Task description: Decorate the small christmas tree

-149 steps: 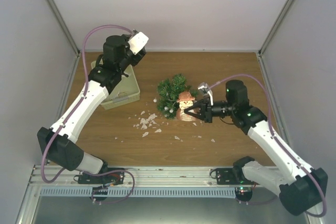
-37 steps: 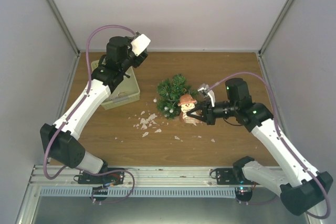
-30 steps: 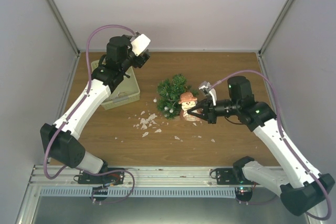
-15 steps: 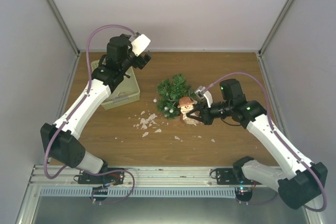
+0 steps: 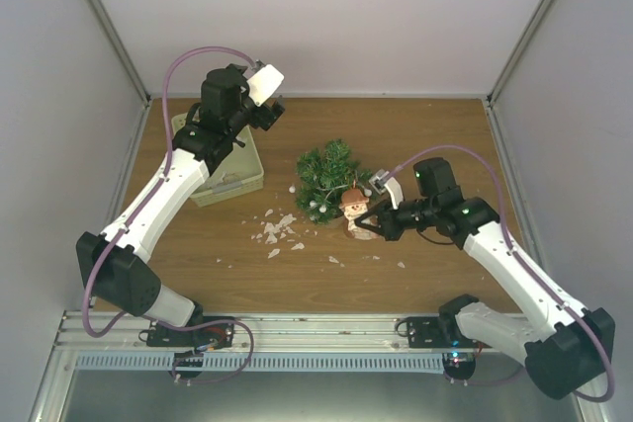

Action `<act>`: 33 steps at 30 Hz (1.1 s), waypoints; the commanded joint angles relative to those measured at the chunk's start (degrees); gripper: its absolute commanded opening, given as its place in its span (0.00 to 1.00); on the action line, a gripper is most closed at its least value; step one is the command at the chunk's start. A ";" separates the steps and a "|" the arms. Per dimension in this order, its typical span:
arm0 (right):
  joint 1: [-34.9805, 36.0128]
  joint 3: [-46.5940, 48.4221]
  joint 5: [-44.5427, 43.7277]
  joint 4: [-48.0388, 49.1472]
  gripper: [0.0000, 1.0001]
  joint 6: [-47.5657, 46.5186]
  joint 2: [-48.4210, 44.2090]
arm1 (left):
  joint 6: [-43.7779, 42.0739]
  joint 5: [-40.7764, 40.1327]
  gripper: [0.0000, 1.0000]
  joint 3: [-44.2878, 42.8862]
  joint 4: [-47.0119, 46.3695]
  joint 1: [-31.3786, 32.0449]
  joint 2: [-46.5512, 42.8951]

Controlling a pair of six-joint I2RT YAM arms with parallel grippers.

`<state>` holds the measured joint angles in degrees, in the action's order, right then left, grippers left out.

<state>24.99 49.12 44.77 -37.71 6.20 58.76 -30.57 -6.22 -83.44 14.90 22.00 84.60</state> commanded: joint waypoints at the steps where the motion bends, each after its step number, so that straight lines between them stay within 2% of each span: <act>1: -0.46 -0.14 -1.44 2.66 0.01 1.16 -1.49 | 0.59 0.86 0.99 0.29 -1.35 -0.26 0.30; 20: -0.46 -2.81 1.74 1.71 0.00 1.70 -0.82 | 0.77 1.12 0.99 0.38 -1.19 -0.25 0.66; 33: -0.47 -2.60 0.40 4.01 0.02 3.66 5.30 | 1.02 3.86 0.99 0.00 0.34 -0.29 1.60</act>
<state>24.80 46.61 45.19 -35.79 8.84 62.94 -30.41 -4.80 -83.44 15.38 22.00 85.43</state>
